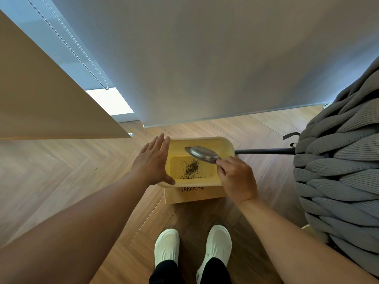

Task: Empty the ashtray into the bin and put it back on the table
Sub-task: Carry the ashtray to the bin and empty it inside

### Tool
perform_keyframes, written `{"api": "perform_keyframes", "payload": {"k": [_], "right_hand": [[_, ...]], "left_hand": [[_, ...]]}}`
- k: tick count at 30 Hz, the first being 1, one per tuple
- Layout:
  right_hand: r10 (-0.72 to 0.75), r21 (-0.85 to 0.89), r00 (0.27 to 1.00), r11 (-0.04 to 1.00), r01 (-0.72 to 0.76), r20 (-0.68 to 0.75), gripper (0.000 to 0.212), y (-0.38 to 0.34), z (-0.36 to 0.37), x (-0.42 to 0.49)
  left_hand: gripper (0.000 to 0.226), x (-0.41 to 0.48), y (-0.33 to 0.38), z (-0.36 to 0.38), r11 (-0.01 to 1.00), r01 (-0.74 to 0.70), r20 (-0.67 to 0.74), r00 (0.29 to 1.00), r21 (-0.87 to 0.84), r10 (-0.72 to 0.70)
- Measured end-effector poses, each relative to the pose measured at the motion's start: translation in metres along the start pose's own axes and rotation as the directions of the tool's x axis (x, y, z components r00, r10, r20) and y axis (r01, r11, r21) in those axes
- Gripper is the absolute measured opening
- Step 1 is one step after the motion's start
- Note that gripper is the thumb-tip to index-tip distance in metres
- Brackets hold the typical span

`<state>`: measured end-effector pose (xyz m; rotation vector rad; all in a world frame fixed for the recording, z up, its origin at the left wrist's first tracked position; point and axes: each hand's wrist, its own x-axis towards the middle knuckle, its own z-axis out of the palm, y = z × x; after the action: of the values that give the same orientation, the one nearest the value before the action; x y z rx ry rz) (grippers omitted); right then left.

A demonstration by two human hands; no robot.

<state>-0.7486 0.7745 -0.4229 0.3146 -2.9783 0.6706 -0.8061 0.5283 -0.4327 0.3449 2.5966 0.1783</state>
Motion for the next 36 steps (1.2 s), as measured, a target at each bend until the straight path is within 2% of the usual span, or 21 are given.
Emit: {"api": "perform_keyframes", "payload": {"k": [3,5,8,10,12,14,16,21,24,29,32,36], "right_hand": [[0.198,0.174,0.98,0.965,-0.195,0.003,0.009,0.0,-0.002,0.002],[0.334,0.271,0.942,0.905,-0.329,0.027,0.008,0.001,-0.003,0.003],[0.548,0.401,0.83,0.74,-0.54,0.106,0.006,0.003,-0.005,0.007],[0.632,0.491,0.752,0.603,-0.629,0.187,0.011,0.007,-0.006,0.011],[0.684,0.562,0.674,0.453,-0.692,0.278,0.019,0.009,-0.007,0.015],[0.707,0.612,0.598,0.294,-0.734,0.378,0.013,0.01,-0.009,0.018],[0.693,0.641,0.557,0.176,-0.747,0.458,0.007,0.009,-0.011,0.021],[0.614,0.65,0.526,0.026,-0.759,0.589,0.008,0.004,-0.019,0.025],[0.575,0.634,0.521,0.005,-0.773,0.631,0.008,0.001,-0.023,0.028],[0.551,0.608,0.528,0.045,-0.792,0.646,0.023,0.0,-0.03,0.031],[0.532,0.591,0.558,0.128,-0.796,0.637,0.038,-0.001,-0.036,0.031],[0.473,0.552,0.634,0.32,-0.77,0.611,0.063,-0.005,-0.055,0.034]], "left_hand": [[0.127,-0.002,0.002,-0.003,0.999,-0.042,-0.09,0.995,-0.003,0.042],[0.118,-0.003,0.003,-0.005,0.997,-0.072,-0.128,0.989,-0.024,0.068],[0.106,-0.004,0.007,-0.008,0.992,-0.106,-0.154,0.984,-0.067,0.094],[0.101,-0.005,0.01,-0.01,0.989,-0.122,-0.165,0.981,-0.089,0.106],[0.098,-0.005,0.013,-0.013,0.985,-0.137,-0.172,0.978,-0.11,0.117],[0.099,-0.005,0.015,-0.016,0.98,-0.149,-0.168,0.978,-0.128,0.127],[0.102,-0.004,0.016,-0.02,0.978,-0.155,-0.152,0.979,-0.139,0.134],[0.11,-0.005,0.022,-0.027,0.972,-0.156,-0.099,0.985,-0.175,0.14],[0.11,-0.007,0.027,-0.032,0.965,-0.158,-0.105,0.985,-0.21,0.139],[0.1,-0.01,0.034,-0.037,0.944,-0.149,-0.139,0.984,-0.294,0.112],[0.098,-0.014,0.037,-0.039,0.935,-0.144,-0.15,0.984,-0.325,0.099],[0.096,-0.021,0.044,-0.046,0.935,-0.145,-0.164,0.982,-0.325,0.095]]}}
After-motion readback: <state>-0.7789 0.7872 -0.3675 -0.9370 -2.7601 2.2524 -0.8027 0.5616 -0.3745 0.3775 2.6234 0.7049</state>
